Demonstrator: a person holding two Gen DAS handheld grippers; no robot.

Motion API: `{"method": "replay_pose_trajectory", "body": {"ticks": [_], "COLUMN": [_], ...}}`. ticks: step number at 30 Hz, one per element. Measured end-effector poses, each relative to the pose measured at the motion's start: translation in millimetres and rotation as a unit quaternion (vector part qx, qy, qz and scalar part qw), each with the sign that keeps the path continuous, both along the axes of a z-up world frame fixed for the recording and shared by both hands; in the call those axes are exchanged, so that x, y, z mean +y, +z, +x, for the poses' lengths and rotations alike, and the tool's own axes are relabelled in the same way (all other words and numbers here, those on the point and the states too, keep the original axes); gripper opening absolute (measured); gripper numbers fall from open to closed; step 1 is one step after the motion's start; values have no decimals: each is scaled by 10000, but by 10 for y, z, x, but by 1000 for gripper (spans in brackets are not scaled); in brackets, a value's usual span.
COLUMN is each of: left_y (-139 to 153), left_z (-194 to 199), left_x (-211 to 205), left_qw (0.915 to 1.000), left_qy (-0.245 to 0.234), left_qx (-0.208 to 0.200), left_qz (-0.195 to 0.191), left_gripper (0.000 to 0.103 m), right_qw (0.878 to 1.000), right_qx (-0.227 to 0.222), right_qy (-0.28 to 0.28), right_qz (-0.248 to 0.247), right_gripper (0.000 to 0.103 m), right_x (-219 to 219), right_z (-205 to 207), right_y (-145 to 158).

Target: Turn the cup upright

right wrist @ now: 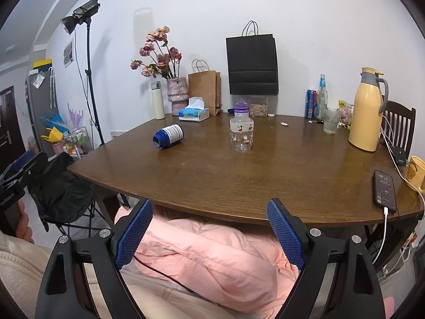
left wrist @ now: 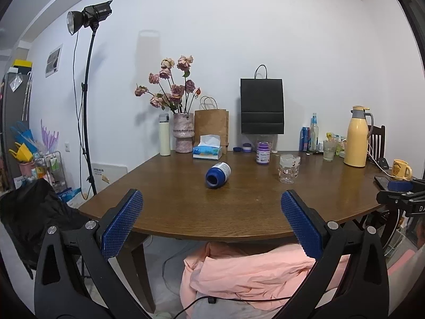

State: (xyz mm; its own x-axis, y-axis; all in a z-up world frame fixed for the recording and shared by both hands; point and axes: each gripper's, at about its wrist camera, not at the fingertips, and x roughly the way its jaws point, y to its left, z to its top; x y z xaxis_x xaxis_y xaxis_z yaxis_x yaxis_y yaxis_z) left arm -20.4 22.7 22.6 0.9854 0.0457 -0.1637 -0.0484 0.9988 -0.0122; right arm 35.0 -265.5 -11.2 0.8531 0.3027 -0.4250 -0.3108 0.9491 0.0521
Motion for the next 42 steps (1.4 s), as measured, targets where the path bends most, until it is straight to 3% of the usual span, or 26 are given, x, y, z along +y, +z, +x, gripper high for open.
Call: {"method": "replay_pose_trajectory", "body": {"ticks": [42], "left_y": [28], "left_z": [43], "left_x": [14], "left_qw": [10000], "left_qy": [-43], "left_qx": [56], "left_qz": [23], "left_gripper": [103], "right_qw": [10000], "right_qx": [-53], "right_qy": [46], "right_qz": [-52], "right_gripper": [91], "right_x": [23], "right_z": [-6], "right_y": [-7]}}
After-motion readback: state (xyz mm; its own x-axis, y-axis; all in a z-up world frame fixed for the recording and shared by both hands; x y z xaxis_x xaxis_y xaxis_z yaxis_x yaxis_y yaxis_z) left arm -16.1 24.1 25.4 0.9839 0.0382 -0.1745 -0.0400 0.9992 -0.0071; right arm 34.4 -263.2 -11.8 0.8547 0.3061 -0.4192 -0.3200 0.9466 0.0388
